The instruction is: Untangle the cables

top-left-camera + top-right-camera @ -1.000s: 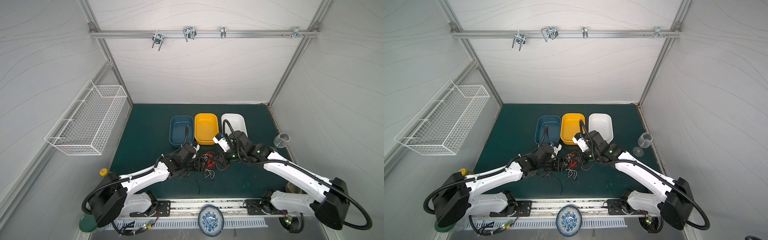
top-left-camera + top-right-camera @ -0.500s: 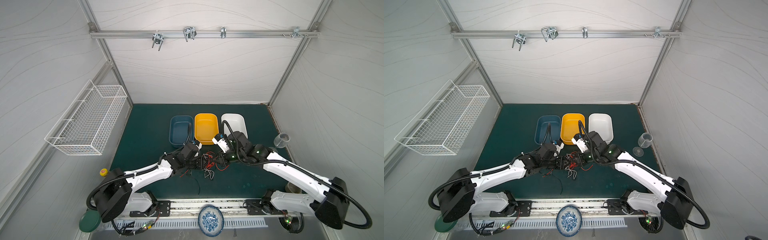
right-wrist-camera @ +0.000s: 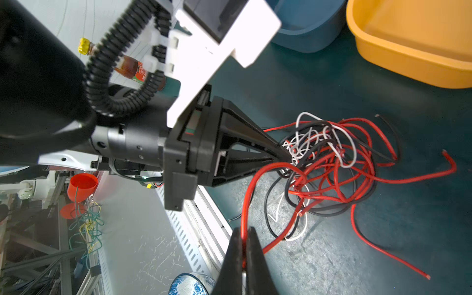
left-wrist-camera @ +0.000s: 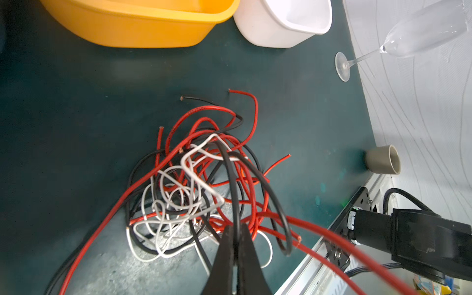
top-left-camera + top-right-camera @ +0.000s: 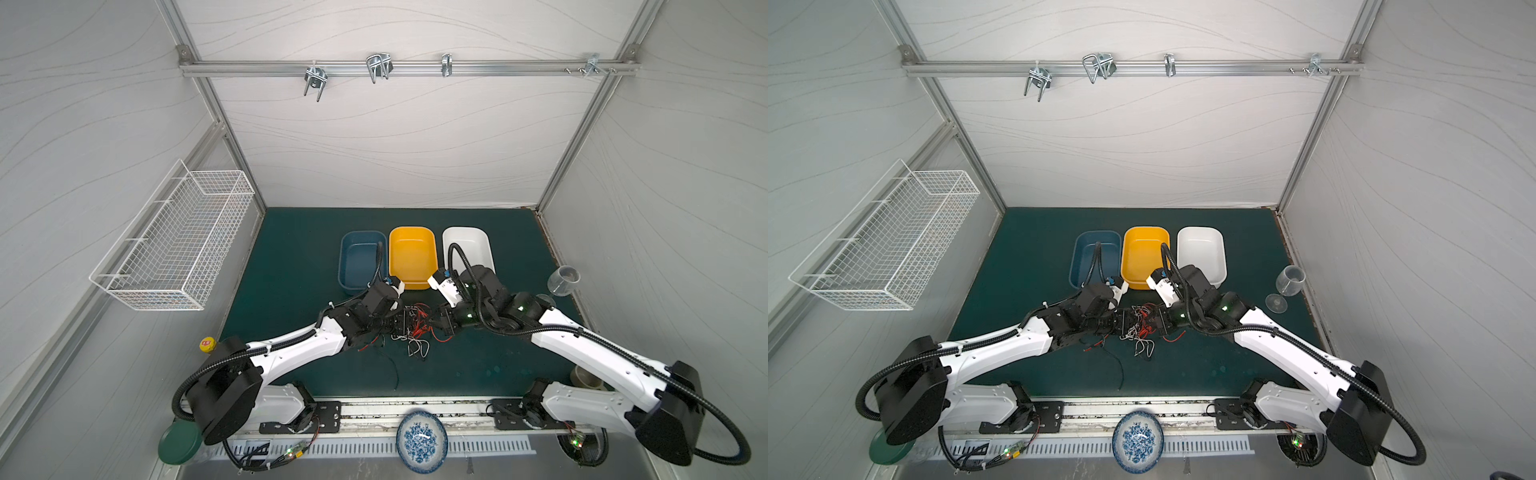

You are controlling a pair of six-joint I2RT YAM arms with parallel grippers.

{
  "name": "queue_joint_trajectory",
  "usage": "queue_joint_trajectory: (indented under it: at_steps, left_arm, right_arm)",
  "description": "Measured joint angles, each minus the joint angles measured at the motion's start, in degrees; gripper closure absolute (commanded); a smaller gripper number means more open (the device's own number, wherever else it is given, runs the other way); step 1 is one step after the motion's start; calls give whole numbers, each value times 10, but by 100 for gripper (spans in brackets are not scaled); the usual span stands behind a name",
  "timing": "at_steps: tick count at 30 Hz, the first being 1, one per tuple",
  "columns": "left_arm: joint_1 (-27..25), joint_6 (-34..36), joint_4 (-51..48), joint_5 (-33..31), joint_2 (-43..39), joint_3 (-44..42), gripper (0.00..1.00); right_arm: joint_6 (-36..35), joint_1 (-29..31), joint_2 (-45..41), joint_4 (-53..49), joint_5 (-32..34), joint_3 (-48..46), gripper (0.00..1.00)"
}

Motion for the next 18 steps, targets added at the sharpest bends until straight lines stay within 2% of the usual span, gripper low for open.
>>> queue_joint_trajectory:
  at_steps: [5, 11, 18]
  left_arm:
    - [0, -1, -33, -10, -67, -1, 100]
    - [0, -2, -98, -23, -141, 16, 100]
    - [0, 2, -191, -34, -158, 122, 100]
  right_arm:
    - [34, -54, -38, 12, 7, -46, 100]
    - [71, -125, -44, 28, 5, -94, 100]
    - [93, -160, -23, 57, -2, -127, 100]
